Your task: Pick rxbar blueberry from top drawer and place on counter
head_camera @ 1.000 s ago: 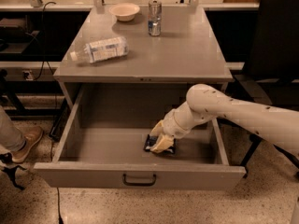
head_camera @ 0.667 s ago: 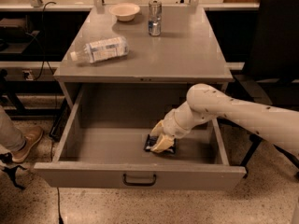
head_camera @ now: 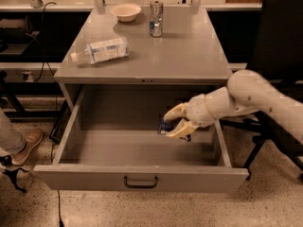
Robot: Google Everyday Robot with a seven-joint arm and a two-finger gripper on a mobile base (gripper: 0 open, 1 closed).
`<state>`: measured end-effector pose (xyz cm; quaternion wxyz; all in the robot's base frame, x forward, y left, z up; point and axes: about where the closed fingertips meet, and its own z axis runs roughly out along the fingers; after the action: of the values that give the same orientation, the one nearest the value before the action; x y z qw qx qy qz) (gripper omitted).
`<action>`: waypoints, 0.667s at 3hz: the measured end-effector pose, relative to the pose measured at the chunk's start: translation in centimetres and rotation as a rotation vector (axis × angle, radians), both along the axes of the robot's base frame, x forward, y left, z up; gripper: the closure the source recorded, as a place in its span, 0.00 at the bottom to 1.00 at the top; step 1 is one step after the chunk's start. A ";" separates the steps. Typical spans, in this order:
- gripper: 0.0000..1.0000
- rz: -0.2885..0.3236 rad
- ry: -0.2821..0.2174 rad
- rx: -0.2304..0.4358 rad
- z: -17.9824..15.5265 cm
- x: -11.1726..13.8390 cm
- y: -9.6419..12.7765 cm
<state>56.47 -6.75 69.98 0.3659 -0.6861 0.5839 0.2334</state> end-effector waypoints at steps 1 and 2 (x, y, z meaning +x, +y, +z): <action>1.00 0.030 -0.097 0.042 5.1 -0.8 -1.6; 1.00 0.030 -0.122 0.040 6.0 -0.8 -2.0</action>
Offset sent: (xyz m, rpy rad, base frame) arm -0.0071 -0.0151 0.0464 0.0400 -0.0882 0.0278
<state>55.66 -8.79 75.95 0.4108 -0.7003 0.5454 0.2082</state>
